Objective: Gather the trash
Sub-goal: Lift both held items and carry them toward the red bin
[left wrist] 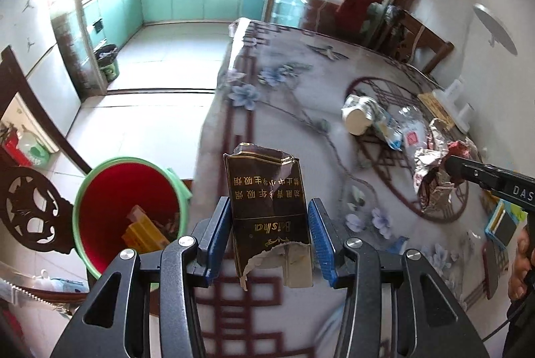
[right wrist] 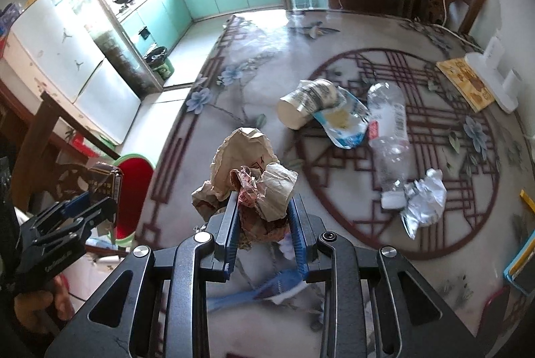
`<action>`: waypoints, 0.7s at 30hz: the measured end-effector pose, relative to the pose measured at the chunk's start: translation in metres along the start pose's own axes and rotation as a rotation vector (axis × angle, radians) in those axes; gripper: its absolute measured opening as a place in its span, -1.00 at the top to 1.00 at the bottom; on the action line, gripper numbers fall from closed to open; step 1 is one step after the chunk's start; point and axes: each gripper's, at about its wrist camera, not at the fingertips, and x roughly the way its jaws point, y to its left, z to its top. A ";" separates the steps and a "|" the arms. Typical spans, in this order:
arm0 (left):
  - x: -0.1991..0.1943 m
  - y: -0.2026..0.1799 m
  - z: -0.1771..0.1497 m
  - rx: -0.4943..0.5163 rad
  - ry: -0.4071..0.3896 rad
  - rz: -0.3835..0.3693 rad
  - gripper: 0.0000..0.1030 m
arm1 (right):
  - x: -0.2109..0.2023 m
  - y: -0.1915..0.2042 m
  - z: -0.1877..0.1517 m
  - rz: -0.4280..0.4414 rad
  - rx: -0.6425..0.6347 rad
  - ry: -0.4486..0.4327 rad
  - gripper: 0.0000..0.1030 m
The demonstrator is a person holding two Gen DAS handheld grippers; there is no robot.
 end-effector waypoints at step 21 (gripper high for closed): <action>0.019 0.135 -0.003 -0.187 0.021 0.182 0.14 | 0.050 0.135 0.025 0.175 -0.196 0.016 0.48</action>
